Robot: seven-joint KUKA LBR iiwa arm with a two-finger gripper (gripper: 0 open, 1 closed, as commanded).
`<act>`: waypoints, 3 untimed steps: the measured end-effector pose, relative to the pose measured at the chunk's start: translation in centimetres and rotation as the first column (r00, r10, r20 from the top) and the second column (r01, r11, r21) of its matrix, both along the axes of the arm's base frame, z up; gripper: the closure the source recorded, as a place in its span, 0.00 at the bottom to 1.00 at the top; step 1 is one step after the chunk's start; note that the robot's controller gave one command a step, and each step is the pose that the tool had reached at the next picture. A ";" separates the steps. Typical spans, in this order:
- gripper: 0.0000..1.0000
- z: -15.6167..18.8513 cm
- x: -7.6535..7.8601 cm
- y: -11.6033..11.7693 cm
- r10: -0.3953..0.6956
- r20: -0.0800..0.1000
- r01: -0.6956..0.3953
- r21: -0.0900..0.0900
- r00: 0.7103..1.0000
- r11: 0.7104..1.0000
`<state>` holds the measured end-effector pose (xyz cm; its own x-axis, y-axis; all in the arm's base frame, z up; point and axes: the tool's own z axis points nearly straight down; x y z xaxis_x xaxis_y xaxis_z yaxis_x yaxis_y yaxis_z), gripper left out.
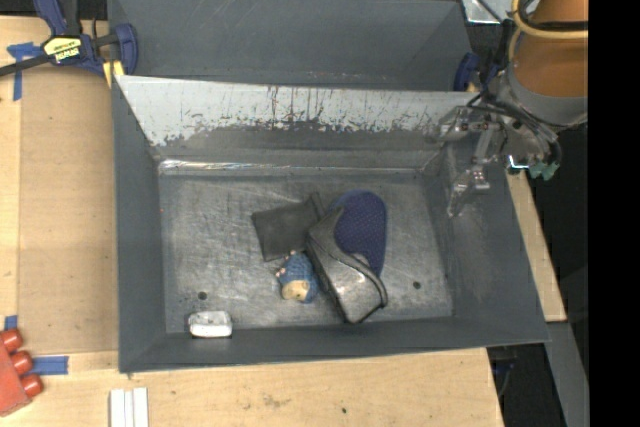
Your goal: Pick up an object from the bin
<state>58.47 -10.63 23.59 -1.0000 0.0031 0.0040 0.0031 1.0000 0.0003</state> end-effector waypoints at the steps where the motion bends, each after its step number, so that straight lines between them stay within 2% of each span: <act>1: 0.00 -16.4 -0.9 4.2 0.214 0.015 -0.214 -0.005 0.977 0.977; 2: 0.00 -16.0 3.2 10.7 0.043 0.014 -0.043 -0.004 0.999 0.999; 3: 0.00 -16.0 -5.3 14.0 -0.154 0.034 0.154 0.001 0.988 0.988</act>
Offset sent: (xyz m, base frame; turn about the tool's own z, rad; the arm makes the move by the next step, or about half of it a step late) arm -0.0123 0.0441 -0.1659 -0.2206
